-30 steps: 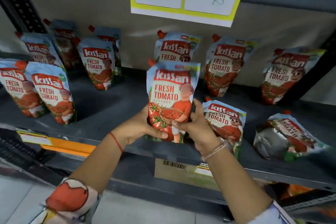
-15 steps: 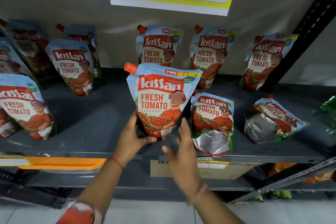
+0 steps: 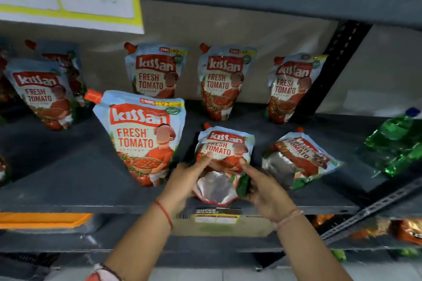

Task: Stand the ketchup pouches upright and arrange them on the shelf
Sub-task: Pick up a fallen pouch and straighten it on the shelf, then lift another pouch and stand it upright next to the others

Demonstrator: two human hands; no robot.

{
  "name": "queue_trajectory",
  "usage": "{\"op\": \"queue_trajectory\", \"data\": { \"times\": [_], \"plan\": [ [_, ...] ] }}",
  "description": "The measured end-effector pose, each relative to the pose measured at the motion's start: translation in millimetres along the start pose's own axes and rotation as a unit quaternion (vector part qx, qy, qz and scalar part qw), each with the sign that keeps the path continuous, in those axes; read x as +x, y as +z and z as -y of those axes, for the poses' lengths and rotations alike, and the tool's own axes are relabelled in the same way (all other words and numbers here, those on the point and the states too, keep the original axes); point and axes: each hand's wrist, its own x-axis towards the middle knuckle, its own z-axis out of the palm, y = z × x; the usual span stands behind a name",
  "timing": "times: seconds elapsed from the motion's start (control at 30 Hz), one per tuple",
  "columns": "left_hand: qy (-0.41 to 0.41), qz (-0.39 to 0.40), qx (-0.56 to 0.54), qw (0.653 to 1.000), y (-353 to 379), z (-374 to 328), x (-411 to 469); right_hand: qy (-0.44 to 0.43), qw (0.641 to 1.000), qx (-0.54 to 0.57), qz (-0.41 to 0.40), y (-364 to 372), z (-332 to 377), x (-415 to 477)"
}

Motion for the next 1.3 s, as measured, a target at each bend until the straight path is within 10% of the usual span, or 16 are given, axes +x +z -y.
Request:
{"op": "queue_trajectory", "data": {
  "times": [0.2,0.43,0.67,0.83,0.93,1.07,1.3],
  "plan": [
    [-0.050,0.201,0.037,0.978,-7,-4,10,-0.019,0.982,-0.088,0.168,-21,22,7],
    [0.174,0.046,0.095,0.979,-3,6,23,-0.305,0.916,-0.243,0.100,-7,24,18],
    [0.192,0.006,0.166,0.967,-9,45,36,-0.374,0.875,-0.306,-0.010,-4,-22,17],
    [0.313,-0.254,0.205,0.892,19,84,-13,-0.381,0.856,-0.344,-0.057,-23,-58,-26],
    [0.363,-0.159,0.278,0.875,62,106,-35,-0.440,0.819,-0.321,-0.178,-47,-62,-56],
    [0.237,-0.052,0.197,0.950,130,68,-8,-0.288,0.906,-0.057,-0.304,-78,-12,-45],
    [-0.017,-0.063,0.016,0.998,171,-4,43,-0.003,0.983,0.131,-0.131,-124,49,-19]
  ]
}}
